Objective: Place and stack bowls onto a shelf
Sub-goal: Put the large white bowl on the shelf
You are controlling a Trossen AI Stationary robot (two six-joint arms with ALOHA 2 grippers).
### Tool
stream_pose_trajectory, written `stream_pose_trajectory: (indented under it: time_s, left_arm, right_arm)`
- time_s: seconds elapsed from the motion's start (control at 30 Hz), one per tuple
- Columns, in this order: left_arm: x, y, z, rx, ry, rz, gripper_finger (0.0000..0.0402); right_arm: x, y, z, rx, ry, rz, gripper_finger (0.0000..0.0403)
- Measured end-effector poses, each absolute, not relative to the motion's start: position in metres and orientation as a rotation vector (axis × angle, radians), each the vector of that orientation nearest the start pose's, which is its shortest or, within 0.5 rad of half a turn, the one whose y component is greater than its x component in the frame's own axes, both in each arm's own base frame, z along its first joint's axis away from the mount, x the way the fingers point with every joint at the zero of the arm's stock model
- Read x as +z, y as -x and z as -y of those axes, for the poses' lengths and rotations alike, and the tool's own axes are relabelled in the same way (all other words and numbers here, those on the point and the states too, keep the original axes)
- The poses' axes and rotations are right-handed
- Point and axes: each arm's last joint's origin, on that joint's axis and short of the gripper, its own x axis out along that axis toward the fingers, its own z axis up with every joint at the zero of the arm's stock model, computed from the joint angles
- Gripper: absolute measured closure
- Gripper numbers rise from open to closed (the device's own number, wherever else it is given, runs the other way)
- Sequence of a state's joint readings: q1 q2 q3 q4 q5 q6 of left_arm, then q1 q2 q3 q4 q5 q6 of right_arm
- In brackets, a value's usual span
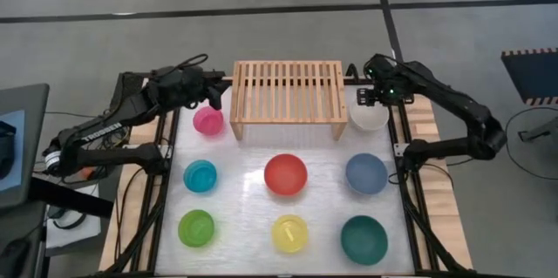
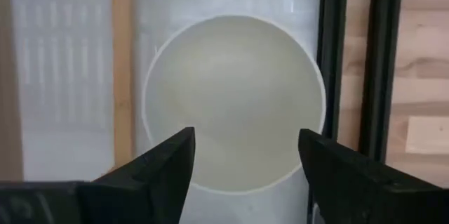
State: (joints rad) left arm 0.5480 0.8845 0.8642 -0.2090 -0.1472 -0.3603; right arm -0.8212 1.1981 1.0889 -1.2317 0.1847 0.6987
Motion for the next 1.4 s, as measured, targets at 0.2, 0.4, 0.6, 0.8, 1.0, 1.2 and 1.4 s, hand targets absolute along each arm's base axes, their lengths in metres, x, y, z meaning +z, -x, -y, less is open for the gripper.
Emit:
stream_pose_trajectory:
  time_s: [0.2, 0.4, 0.6, 0.8, 1.0, 1.2, 1.4]
  left_arm:
    - [0.347, -0.163, -0.105, 0.739, 0.376, -0.037, 0.0205]
    - [0.342, -0.176, -0.108, 0.713, 0.367, -0.058, 0.0205]
    - [0.33, -0.195, -0.105, 0.67, 0.425, -0.104, 0.0205]
    - [0.323, -0.208, -0.097, 0.623, 0.425, -0.15, 0.0205]
    - [0.323, -0.209, -0.095, 0.62, 0.423, -0.145, 0.0205]
    - [0.324, -0.209, -0.09, 0.596, 0.455, -0.137, 0.0205]
    - [0.324, -0.21, -0.089, 0.631, 0.426, -0.14, 0.0205]
  right_arm:
    - [0.291, -0.124, 0.149, -1.342, -0.94, -0.992, 0.0121]
    - [0.288, -0.119, 0.153, -1.356, -0.94, -1.037, 0.0121]
    - [0.287, -0.121, 0.145, -1.315, -0.95, -1.101, 0.0121]
    - [0.286, -0.129, 0.132, -1.261, -0.919, -1.17, 0.0121]
    - [0.26, -0.135, 0.118, -1.255, -0.969, -1.231, 0.0121]
    - [0.241, -0.126, 0.109, -1.358, -1.041, -1.236, 0.0121]
    - [0.232, -0.12, 0.107, -1.394, -1.08, -1.16, 0.0121]
